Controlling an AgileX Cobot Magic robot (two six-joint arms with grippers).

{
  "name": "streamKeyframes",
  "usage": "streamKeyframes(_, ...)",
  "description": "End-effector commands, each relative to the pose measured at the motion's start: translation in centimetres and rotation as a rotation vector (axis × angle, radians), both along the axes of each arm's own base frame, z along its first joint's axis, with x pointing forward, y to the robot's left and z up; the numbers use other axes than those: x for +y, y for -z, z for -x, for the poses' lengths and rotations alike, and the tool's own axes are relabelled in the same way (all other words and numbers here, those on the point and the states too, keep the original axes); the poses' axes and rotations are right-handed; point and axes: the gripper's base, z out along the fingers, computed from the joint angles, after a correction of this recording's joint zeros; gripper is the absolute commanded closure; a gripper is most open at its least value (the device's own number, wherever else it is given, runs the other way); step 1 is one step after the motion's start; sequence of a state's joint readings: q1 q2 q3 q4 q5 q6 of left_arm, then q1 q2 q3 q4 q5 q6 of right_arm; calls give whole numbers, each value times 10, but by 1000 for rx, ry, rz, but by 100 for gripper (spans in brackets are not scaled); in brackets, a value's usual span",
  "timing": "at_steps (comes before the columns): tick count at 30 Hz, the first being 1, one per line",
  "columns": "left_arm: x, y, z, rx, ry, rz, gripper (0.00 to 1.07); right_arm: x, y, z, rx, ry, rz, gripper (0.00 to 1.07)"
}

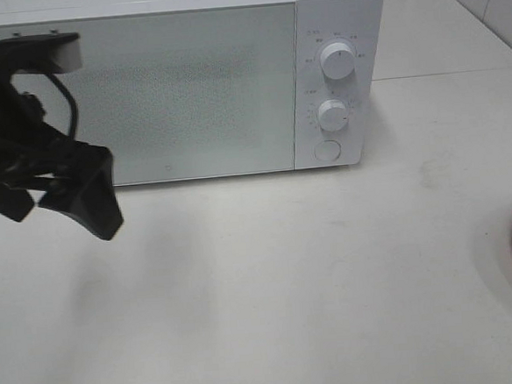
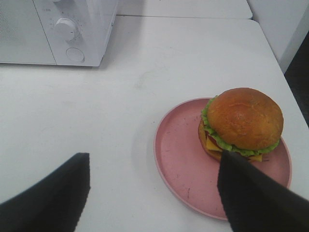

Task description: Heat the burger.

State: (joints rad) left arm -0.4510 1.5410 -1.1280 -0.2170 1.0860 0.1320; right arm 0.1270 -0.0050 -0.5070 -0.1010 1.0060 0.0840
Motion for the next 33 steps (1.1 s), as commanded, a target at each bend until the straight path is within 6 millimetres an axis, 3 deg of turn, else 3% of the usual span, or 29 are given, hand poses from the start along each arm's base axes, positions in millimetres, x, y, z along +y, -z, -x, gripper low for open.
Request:
streamKeyframes(1, 22, -9, -1, 20, -57, -3, 8, -1, 1, 4, -36, 4, 6, 35)
streamKeyframes(3, 47, -17, -3, 32, -137, -5, 8, -1, 1, 4, -36, 4, 6, 35)
streamKeyframes(6, 54, -19, -3, 33, -159, -4, 8, -1, 1, 4, -36, 4, 6, 35)
streamKeyframes(9, 90, -32, 1, 47, -275, -8, 8, -1, 1, 4, -36, 4, 6, 35)
streamKeyframes(12, 96, -34, 3, 44, -296, -9, 8, -1, 1, 4, -36, 4, 6, 35)
streamKeyframes(14, 118, -49, 15, 19, -363, -28, 8, -1, 1, 4, -36, 4, 6, 35)
streamKeyframes(17, 132, -63, 26, -43, -419, -27, 8, -1, 1, 4, -36, 4, 6, 35)
streamKeyframes(25, 146, -93, 66, -201, -483, -36, 8, -1, 1, 4, -36, 4, 6, 35)
streamKeyframes(33, 145, -64, 108, -220, -488, -70, 8, -1, 1, 4, -36, 4, 6, 35)
